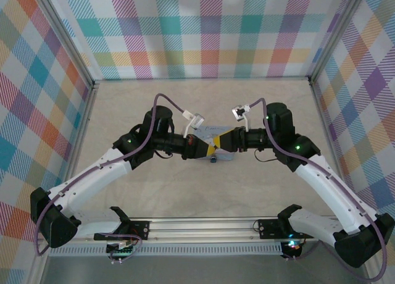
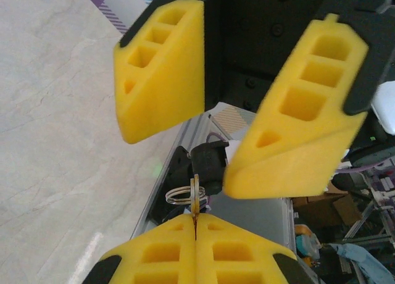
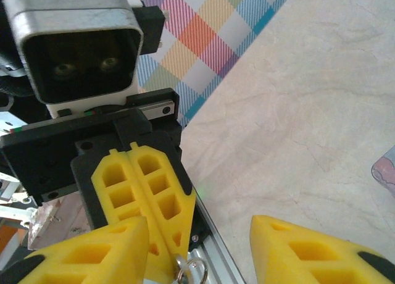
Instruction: Unlock a padlock with a key
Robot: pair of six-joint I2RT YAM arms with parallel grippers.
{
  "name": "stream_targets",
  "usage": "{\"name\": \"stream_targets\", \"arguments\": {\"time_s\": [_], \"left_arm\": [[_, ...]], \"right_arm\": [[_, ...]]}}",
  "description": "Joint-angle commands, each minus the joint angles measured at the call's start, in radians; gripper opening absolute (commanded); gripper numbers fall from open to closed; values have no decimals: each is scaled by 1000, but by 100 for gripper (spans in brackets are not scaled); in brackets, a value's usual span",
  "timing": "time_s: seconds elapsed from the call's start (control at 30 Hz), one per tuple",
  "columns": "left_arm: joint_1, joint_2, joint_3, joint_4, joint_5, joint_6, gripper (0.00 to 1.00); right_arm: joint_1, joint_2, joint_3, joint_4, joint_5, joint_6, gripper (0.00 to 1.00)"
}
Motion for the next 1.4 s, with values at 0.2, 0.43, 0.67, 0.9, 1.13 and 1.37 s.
{"name": "stream_targets", "arguments": {"time_s": [0.2, 0.43, 0.67, 0.9, 1.13, 1.37], "left_arm": [[-10, -39, 25, 14, -35, 23, 0], [-10, -35, 24, 20, -31, 19, 0], [-11, -40, 18, 13, -43, 26, 0], [-11, -33, 20, 9, -36, 29, 0], [-10, -30, 25, 9, -33, 24, 0], [-11, -50, 15, 3, -44, 17, 34]], "right_arm": [[8, -19, -90, 116, -70, 107, 57], [8, -27, -124, 211, -132, 169, 46], [-10, -50, -119, 195, -123, 158, 30], [-28, -61, -116, 163, -124, 119, 6], [-28, -53, -99, 149, -104, 83, 0], [-28, -70, -108, 176, -84, 86, 0]]}}
